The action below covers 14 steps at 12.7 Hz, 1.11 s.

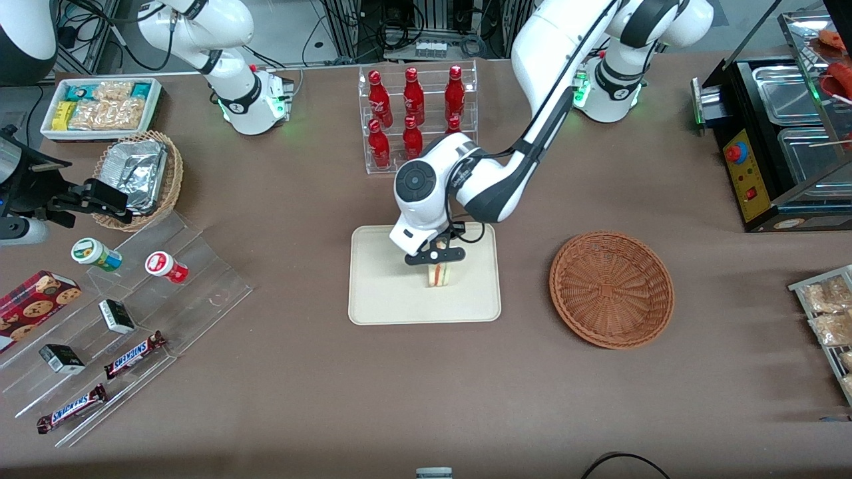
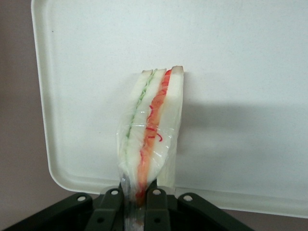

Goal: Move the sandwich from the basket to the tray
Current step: 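Lift the sandwich and carry it over the white tray, then lower the sandwich onto the tray and open the left gripper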

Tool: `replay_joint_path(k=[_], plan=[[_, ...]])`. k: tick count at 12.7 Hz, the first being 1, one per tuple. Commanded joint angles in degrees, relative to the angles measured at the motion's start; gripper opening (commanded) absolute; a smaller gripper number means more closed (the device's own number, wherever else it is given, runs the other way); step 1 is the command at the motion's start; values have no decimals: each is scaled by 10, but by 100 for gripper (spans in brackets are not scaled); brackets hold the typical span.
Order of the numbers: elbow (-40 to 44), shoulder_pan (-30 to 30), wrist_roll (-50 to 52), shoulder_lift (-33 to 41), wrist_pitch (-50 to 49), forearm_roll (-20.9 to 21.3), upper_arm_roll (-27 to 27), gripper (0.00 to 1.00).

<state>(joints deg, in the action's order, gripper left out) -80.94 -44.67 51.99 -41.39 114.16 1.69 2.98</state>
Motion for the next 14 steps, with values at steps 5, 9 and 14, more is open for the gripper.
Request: replay_joint_path(k=[5,9,14], plan=[[37,-9,23,-33,4,32,-10,0],[39,-9,37,-33,4,31,-10,50],[39,-1,76,20,-21,26,-10,100]])
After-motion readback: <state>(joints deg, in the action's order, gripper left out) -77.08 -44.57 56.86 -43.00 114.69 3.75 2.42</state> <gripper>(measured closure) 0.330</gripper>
